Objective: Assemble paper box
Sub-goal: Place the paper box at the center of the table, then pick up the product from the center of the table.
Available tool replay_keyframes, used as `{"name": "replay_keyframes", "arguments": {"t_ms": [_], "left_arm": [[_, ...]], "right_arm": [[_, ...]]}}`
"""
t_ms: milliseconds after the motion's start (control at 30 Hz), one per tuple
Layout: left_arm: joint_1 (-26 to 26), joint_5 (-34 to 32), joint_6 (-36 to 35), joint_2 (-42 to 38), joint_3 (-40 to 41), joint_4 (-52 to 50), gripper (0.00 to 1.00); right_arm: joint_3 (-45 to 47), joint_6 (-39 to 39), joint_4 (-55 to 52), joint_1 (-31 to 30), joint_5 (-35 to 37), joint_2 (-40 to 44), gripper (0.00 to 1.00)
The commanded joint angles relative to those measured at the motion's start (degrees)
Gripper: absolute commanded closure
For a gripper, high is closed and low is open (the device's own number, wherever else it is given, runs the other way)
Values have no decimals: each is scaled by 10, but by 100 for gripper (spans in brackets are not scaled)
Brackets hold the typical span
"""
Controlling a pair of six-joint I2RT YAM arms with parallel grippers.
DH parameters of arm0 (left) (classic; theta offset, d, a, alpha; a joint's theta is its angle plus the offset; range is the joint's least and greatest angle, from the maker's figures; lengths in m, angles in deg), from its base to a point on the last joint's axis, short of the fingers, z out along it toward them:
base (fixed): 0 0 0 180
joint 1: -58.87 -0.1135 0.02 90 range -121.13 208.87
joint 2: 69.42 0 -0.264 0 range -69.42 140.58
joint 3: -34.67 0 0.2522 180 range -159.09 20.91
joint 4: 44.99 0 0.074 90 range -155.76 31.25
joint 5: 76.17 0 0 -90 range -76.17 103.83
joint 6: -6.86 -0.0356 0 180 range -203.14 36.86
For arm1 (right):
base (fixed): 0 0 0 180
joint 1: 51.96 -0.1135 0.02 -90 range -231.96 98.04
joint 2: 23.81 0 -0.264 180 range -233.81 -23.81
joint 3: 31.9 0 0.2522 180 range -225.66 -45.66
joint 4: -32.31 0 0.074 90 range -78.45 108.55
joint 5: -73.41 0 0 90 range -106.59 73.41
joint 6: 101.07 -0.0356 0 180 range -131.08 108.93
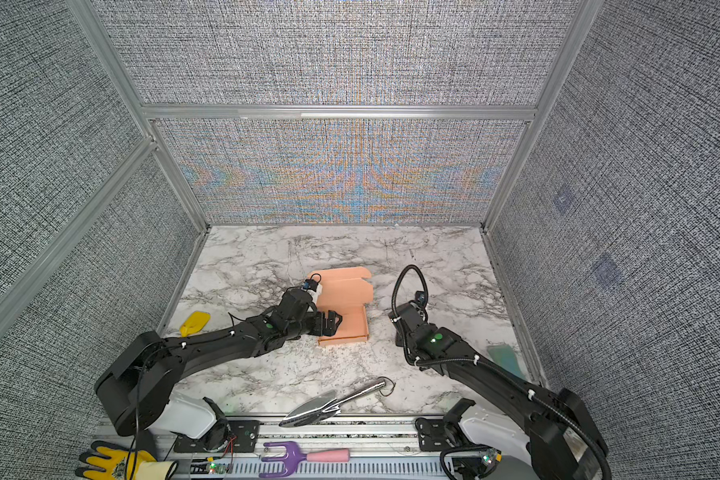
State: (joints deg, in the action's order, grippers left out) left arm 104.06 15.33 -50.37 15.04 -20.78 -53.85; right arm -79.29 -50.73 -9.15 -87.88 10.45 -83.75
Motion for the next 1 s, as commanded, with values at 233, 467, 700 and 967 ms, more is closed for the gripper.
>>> {"name": "replay_keyframes", "arguments": {"t_ms": [233,467,700,967], "left_arm": [[5,-27,-17,-60,30,0,1],[8,-40,-16,-112,68,4,1],[8,-40,-10,-117,81,10,1],[8,-40,-9,-122,88,10,1]], "right_arm": [[57,7,20,113,-79,8,42],[36,28,47,144,-133,-69,43],[26,29,56,145,-148,-102,47],[19,28,57,145,-156,-125,60]]}}
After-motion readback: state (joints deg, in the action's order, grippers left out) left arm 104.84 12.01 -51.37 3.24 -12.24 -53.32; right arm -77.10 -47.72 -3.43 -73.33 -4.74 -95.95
